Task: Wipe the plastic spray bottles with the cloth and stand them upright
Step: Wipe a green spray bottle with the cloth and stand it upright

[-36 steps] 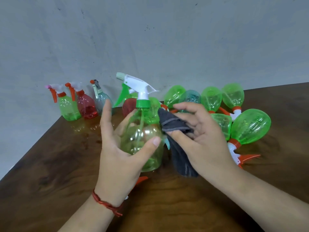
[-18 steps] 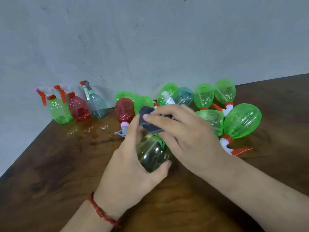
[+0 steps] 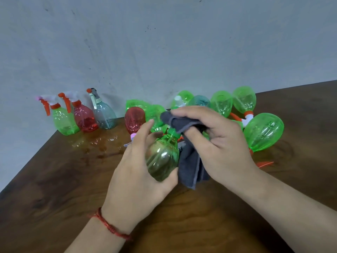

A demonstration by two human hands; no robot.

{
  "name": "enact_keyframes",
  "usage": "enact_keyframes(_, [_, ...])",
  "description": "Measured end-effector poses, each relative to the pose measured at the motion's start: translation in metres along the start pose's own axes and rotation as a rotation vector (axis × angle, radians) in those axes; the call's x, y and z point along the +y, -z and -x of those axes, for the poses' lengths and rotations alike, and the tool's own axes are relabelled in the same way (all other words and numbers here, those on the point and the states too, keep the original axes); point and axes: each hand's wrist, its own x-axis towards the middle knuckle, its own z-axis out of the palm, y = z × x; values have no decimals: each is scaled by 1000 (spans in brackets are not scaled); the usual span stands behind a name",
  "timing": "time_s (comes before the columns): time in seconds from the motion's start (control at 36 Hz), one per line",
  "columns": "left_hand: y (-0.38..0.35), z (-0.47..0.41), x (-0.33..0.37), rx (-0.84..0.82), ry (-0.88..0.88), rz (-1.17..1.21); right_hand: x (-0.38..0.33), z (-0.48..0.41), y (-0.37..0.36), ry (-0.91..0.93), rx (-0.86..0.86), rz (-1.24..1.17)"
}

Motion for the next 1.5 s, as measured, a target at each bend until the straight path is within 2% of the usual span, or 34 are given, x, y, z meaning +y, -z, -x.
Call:
enact_keyframes(0.08, [2, 1, 1, -28, 77, 190, 14, -3, 5, 94, 170, 181])
enact_keyframes(0.19, [1, 1, 1, -37, 89, 286, 27, -4, 6, 200, 22, 338])
enact_keyframes(0.25, [1, 1, 1, -34, 115, 394, 30, 1, -1, 304, -59, 417])
enact_keyframes(0.31, [0, 1, -2, -42, 149, 492, 33, 2, -5, 334, -102, 435])
enact_keyframes(0.36, [1, 1, -4, -52, 183, 531, 36, 0, -3, 304, -101, 439])
enact_keyframes(0.44, [0, 1, -5, -57, 179, 480, 35, -2, 3, 234, -11, 441])
enact_keyframes(0.53, [-1, 3, -5, -72, 148, 440, 33, -3, 5, 154, 64, 356])
enact_keyframes(0.67, [-1, 4, -7, -121, 123, 446, 24, -12, 6, -202, 50, -188])
enact_keyframes(0.72, [2, 3, -9, -113, 120, 440, 21, -12, 5, -247, 31, -300])
enact_keyframes(0.94, [4, 0, -10, -19, 159, 520, 30, -7, 4, -315, 45, -320])
enact_keyframes(1.14, [-3, 4, -4, -122, 90, 421, 29, -8, 5, -230, 56, -351])
enact_keyframes(1.31, [-2, 2, -8, -37, 133, 542, 38, -2, 4, -50, 42, -6])
enact_keyframes(1.42, [2, -4, -10, 128, 173, 637, 44, 2, 4, 145, 15, 342])
enact_keyframes(1.5, [6, -6, -10, 204, 182, 680, 45, 3, 1, 92, 66, 324])
